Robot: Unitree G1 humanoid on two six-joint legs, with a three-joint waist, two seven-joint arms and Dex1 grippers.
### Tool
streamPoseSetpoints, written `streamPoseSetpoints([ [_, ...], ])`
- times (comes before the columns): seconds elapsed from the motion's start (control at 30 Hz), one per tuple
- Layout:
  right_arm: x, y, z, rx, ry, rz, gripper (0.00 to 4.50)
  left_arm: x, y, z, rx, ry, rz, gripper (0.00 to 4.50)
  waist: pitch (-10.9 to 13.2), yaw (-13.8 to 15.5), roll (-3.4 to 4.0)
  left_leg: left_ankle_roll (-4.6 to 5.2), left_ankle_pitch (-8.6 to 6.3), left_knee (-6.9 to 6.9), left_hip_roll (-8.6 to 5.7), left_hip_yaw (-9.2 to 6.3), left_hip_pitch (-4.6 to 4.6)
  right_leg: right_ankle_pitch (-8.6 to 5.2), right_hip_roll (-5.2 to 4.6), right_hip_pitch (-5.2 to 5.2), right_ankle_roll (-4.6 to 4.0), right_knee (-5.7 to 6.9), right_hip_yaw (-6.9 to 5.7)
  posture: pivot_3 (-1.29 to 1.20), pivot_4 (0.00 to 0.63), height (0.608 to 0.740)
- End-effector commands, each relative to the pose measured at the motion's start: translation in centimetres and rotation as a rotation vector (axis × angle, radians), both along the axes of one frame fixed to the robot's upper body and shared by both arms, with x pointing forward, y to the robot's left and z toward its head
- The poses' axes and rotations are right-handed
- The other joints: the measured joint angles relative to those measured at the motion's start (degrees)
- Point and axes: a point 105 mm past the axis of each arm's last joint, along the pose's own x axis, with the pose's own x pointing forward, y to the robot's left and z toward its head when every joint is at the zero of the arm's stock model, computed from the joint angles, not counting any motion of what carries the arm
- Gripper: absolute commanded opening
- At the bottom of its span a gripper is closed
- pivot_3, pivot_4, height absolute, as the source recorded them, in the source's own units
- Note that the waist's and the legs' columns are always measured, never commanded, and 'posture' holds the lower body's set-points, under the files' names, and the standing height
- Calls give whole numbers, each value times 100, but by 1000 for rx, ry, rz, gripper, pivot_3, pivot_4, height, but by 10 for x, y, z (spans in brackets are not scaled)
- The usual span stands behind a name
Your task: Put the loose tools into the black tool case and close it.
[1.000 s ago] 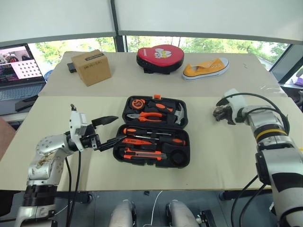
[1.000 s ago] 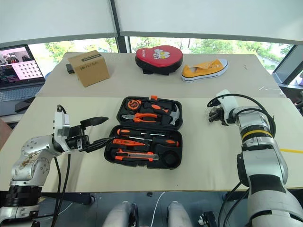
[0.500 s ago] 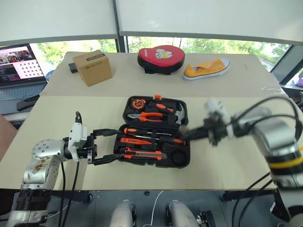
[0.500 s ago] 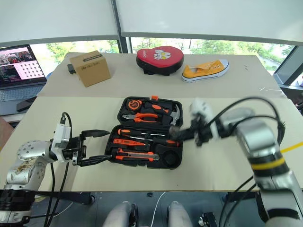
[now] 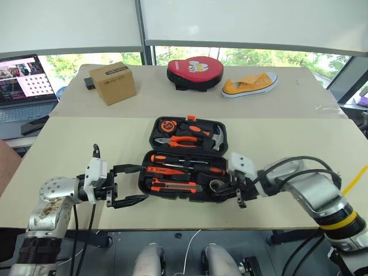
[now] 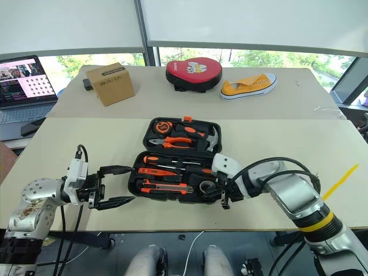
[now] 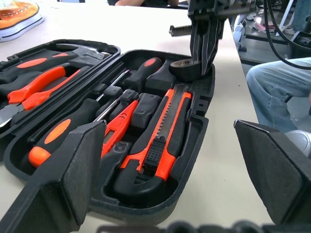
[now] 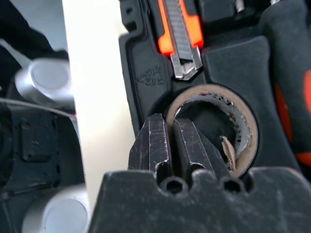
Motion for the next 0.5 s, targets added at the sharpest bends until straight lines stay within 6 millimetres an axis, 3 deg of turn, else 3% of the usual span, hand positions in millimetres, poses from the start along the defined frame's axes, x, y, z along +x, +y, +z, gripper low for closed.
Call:
streamPoseSetpoints([
  [0.03,3,-4,5,-22,-48,9,783,5,5,11,5,-27,33,4500,-1,0,-4,0,0,1,0,0,0,0,0,1,0,0,0,0,150,740],
  [0.07,3,-3,6,-16,-60,12,918,6,6,12,5,-26,44,4500,-1,0,-5,0,0,2,0,-1,0,0,0,1,0,0,0,0,150,740],
  [0.3,-6,-14,33,107,-44,98,3321,20,18,19,6,-22,164,4500,1,9,-9,1,0,2,1,-2,-1,0,0,-1,0,1,0,0,150,740],
  [0.43,10,-36,46,181,-97,-9,3321,39,29,20,3,8,292,4500,3,17,-13,1,-1,2,1,-2,0,0,0,1,0,2,0,0,150,740],
  [0.47,17,-43,47,193,-135,-46,3362,47,33,17,16,18,354,4255,4,23,-15,1,-1,3,0,-1,2,0,0,2,0,5,0,0,150,740],
  [0.5,24,-50,47,203,-175,-86,3075,53,36,15,27,16,398,4004,5,35,-16,1,-1,4,0,-2,2,0,1,2,0,6,-1,0,150,740],
])
